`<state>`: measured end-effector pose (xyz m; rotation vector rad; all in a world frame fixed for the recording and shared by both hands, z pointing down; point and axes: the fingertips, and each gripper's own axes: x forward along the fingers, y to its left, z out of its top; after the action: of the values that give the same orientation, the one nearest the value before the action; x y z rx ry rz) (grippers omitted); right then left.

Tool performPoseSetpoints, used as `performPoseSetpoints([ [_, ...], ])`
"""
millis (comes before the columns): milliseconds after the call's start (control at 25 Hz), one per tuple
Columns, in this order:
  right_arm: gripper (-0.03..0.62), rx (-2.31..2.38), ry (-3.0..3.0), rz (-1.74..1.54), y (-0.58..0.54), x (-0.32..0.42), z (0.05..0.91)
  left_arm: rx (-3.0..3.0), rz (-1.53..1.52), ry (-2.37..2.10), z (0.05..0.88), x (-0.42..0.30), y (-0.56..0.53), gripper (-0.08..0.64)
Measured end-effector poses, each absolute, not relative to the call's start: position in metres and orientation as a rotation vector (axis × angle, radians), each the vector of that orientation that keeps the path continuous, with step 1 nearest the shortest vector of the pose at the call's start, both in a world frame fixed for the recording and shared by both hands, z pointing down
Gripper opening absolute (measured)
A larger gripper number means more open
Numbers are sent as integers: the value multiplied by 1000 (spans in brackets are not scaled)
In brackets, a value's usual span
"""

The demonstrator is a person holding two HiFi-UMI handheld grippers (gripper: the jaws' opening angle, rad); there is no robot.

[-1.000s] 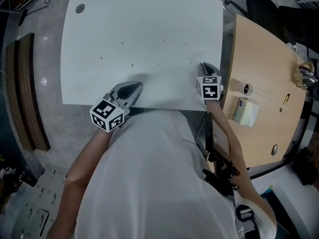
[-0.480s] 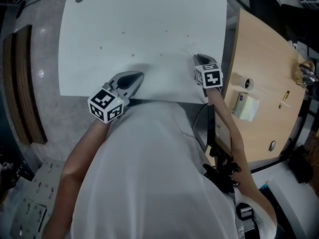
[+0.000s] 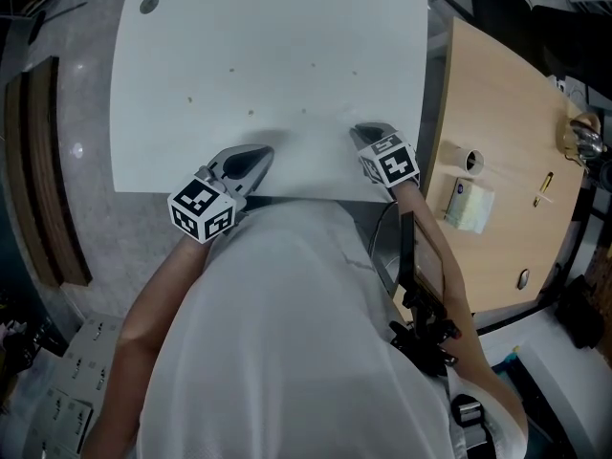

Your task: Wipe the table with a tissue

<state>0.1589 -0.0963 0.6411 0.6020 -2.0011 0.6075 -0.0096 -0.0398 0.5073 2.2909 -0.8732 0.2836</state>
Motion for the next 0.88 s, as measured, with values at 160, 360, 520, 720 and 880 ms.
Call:
performPoseSetpoints([
  [160,26,570,-1995,573,-88,170,641,2301,281,-863,505,-4,-41,6],
  [360,28,777,-1948,534,-109,204,641,2303,280,-869,504,-4,-42,6],
  [520,27,944,-1894,604,-125,223,640,2294,279,-874,505,-4,-38,6],
  [720,26,966,-1928,595,-127,200,641,2302,279,-874,505,1,-37,6],
  [880,26,806,-1998,556,-110,164,641,2311,279,-873,502,5,-34,6],
])
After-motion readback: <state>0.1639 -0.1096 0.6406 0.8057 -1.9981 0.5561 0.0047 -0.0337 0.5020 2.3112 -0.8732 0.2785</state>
